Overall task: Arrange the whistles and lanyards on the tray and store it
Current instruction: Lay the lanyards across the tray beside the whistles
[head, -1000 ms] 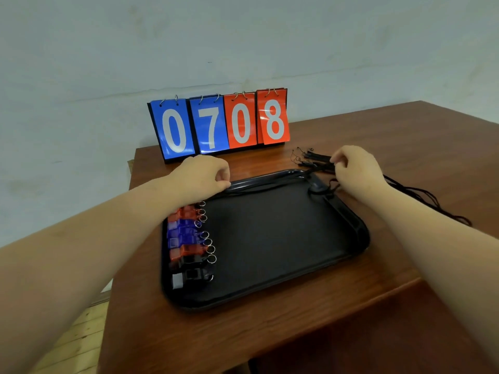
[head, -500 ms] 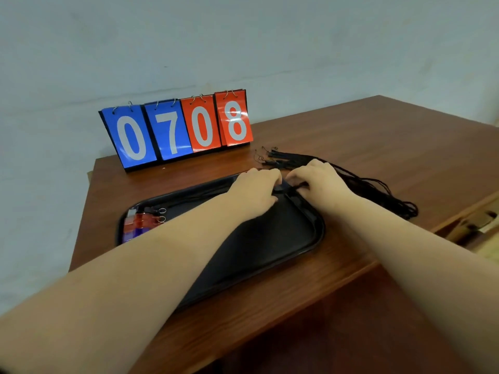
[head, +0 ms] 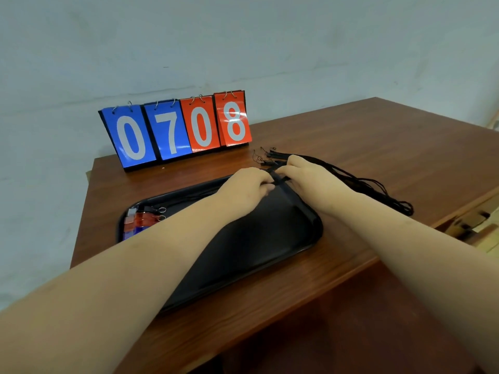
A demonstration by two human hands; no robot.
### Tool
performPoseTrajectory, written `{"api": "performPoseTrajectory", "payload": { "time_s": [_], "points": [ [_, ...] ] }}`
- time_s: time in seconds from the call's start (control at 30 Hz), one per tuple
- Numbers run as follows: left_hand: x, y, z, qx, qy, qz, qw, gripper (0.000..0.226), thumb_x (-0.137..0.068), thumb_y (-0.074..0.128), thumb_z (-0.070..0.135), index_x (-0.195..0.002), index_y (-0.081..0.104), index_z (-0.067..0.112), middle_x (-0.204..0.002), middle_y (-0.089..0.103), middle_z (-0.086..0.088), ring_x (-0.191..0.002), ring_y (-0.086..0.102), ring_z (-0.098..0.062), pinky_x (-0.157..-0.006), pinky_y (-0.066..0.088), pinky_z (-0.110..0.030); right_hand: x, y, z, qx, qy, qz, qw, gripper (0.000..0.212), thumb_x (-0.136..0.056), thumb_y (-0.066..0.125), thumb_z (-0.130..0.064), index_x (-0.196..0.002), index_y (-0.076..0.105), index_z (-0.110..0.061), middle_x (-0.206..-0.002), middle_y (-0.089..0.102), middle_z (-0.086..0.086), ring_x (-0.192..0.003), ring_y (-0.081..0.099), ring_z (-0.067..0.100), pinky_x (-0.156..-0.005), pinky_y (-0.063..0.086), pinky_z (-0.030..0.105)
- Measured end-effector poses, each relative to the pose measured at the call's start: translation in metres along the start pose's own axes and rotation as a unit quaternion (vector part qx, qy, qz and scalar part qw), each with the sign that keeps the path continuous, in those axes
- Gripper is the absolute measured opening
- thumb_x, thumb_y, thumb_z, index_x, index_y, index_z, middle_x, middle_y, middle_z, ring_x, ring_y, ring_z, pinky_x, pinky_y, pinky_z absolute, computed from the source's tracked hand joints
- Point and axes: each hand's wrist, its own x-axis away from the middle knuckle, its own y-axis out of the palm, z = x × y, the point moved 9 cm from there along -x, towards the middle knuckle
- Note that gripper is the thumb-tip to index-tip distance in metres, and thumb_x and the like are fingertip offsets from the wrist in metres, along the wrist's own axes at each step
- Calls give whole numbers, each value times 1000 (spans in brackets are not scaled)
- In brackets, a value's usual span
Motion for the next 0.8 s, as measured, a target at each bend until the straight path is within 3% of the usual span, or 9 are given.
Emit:
{"api": "performPoseTrajectory", "payload": {
  "time_s": [0.1, 0.23, 0.3, 0.47, 0.63, 0.8],
  "points": [
    [8, -16, -7, 32, -9, 22, 999, 15, -101, 52, 24, -105, 67, 19, -90, 60, 7, -84, 55, -8, -81, 43, -25, -3, -4, -19, -37, 0, -6, 999, 50, -96, 52, -2, -144, 45, -16, -122, 46, 1, -82, 45, 8, -61, 33, 13],
    [18, -33, -17, 37, -17, 45, 998, 12, -99, 56, 25, -97, 67, 20, -92, 64, 4, -85, 57, -8, -74, 41, -16, -5, -13, -49, -38, -32, 31, 998, 32, -100, 51, -21, -132, 53, -22, -109, 51, -8, -83, 51, 6, -66, 41, 16],
    [24, -42, -26, 36, -24, 59, 997, 11, -97, 59, 27, -99, 68, 20, -93, 66, 6, -88, 60, -9, -79, 44, -19, -7, -15, -61, -11, -49, 42, 998, 29, -102, 46, -31, -128, 57, -23, -104, 55, -7, -82, 53, 7, -63, 42, 17],
    [43, -63, -47, 5, -41, 83, 996, 17, -96, 60, 29, -108, 70, 23, -98, 65, 13, -95, 58, -5, -91, 46, -27, -12, -18, -74, 46, -57, 56, 996, 31, -105, 40, -32, -121, 64, -19, -99, 56, -5, -75, 48, 10, -51, 20, 17],
    [63, -83, -81, -15, -77, 100, 992, 13, -95, 61, 29, -104, 70, 26, -95, 64, 16, -97, 60, -4, -93, 47, -28, -13, -21, -67, 34, -36, 76, 996, 31, -105, 41, -30, -123, 64, -19, -109, 63, -3, -88, 63, 18, -64, 37, 23],
    [93, -101, -121, 5, -119, 142, 983, 4, -92, 66, 30, -89, 64, 28, -84, 68, 12, -85, 61, -2, -73, 40, -17, -11, -18, -54, 39, -24, 94, 994, 29, -103, 47, -25, -124, 65, -17, -107, 66, 0, -83, 65, 22, -62, 44, 27]
  ]
}}
